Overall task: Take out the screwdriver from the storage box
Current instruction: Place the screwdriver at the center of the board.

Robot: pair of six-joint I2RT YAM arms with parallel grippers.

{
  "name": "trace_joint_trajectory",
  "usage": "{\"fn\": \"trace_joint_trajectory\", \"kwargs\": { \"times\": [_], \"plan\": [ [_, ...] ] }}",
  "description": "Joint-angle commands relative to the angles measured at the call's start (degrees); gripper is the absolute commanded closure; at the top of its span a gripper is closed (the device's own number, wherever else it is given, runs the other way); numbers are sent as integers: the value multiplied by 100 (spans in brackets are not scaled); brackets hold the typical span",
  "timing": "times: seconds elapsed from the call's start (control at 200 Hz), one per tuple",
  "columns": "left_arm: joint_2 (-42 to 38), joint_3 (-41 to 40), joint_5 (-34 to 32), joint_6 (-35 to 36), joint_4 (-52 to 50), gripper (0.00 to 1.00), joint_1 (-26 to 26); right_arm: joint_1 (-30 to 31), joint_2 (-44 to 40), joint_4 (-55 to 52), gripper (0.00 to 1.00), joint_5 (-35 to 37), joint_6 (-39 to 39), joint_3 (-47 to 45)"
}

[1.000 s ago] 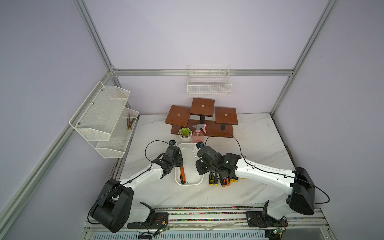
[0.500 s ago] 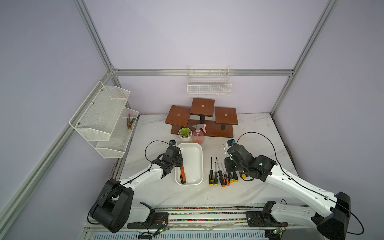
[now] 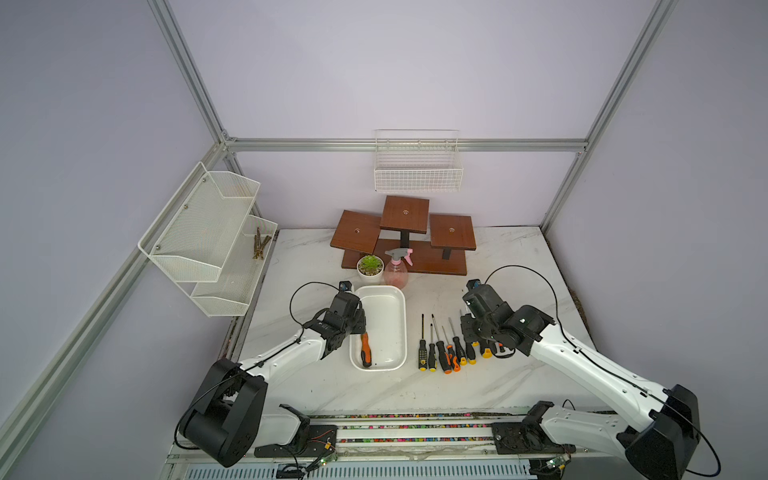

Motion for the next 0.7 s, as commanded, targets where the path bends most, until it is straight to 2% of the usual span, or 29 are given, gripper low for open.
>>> {"fn": "trace_joint_trajectory", "kwargs": {
  "times": [0.0,0.445,0.695],
  "plan": [
    [-164,-5,71,53,400,100,13,-277,64,-93,100,130,-256,207],
    [-49,87,167,112,572,100,13,-2021,1030,317,100,66,-1418,121],
    [-64,17,162,134,566,100,15,-2435,1389,454,100,259,-1763,57]
  ]
}}
